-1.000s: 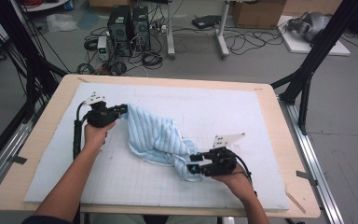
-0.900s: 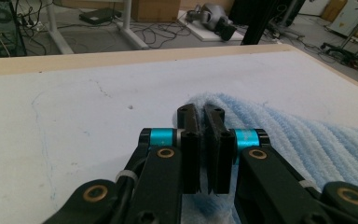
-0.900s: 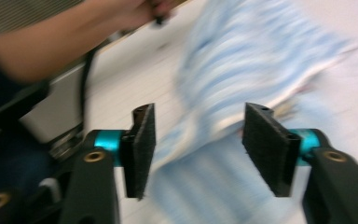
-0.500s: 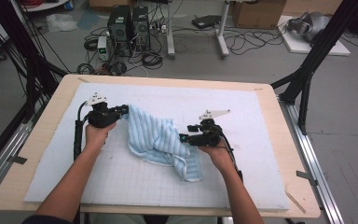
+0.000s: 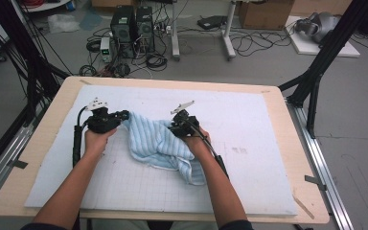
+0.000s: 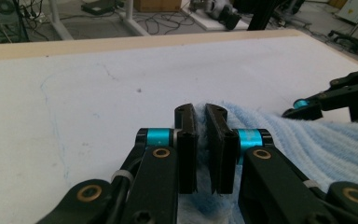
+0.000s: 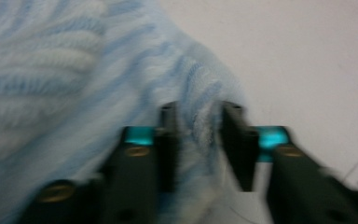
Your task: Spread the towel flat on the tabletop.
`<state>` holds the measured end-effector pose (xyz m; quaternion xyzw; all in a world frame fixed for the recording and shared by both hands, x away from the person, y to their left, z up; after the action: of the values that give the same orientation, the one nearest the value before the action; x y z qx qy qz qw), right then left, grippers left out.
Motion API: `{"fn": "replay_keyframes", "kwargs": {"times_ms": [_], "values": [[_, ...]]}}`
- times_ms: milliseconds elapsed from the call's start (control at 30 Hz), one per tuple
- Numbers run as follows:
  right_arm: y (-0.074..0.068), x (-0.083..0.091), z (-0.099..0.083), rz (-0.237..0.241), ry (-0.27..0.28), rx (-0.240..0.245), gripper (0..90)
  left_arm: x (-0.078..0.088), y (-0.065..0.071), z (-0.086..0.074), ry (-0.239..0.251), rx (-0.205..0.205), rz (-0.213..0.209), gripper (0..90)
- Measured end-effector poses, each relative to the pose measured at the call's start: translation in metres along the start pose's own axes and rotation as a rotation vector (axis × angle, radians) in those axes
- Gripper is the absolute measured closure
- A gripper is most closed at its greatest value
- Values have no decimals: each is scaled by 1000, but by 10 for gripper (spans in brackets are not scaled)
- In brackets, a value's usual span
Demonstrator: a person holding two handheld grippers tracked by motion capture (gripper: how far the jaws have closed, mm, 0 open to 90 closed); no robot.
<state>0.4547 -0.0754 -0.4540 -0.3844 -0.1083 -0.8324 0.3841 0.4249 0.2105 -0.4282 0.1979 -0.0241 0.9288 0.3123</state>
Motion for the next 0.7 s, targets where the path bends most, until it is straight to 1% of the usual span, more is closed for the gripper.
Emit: {"fn": "replay_keyframes", "kwargs": {"times_ms": [67,100,133,167,200,233,267,333,367,400,433,467,500,533,567,600,633,667,700], "values": [[2,0,2,-2,-10,7,805,-1,-2,-3,-8,13,1,826],[10,1,7,-50,-2,26,819,-1,-2,-5,-8,14,1,825],[16,2,9,-62,12,8,823,-1,-2,-5,-8,14,1,799],[22,4,11,-77,32,-7,825,-1,-1,-4,-7,12,8,745],[30,7,13,-103,46,-27,825,-3,0,-4,3,26,28,670],[30,7,13,-103,46,-27,825,-3,0,-4,3,26,28,608],[46,11,16,-158,56,-57,825,-3,1,-3,7,32,33,576],[60,18,20,-241,71,-64,823,-3,2,-3,4,36,35,487],[60,18,20,-241,71,-64,823,-3,2,-3,3,37,32,487],[72,27,24,-346,106,-57,824,-2,4,-3,6,37,25,465],[72,27,24,-346,106,-57,824,-1,5,-3,8,33,23,465],[87,37,27,-425,123,-79,823,0,6,-4,6,28,18,450],[94,42,28,-466,145,-96,823,1,7,-5,7,30,10,447],[101,47,28,-489,146,-137,823,3,9,-6,-2,32,-2,446],[107,51,27,-528,162,-163,823,3,9,-6,-2,32,-2,433],[112,55,25,-553,178,-198,823,4,9,-6,-7,34,-8,423],[117,58,23,-568,187,-237,822,4,10,-6,-11,38,-23,423],[117,58,23,-568,187,-237,822,4,12,-6,-7,35,-29,423],[124,61,17,-563,189,-312,810,4,16,-4,2,34,-48,423]]}}
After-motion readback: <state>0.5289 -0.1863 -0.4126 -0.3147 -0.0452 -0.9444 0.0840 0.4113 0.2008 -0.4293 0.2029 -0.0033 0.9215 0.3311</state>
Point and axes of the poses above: each handheld gripper's, and its own axes: x roughly backward along the jaws, z roughly out of its top, y roughly to its right, the point moved 2 cm from there along -x, roughly forward along the jaws, and after that the axes turned 8 degrees about -x, right-handed, at the moved point
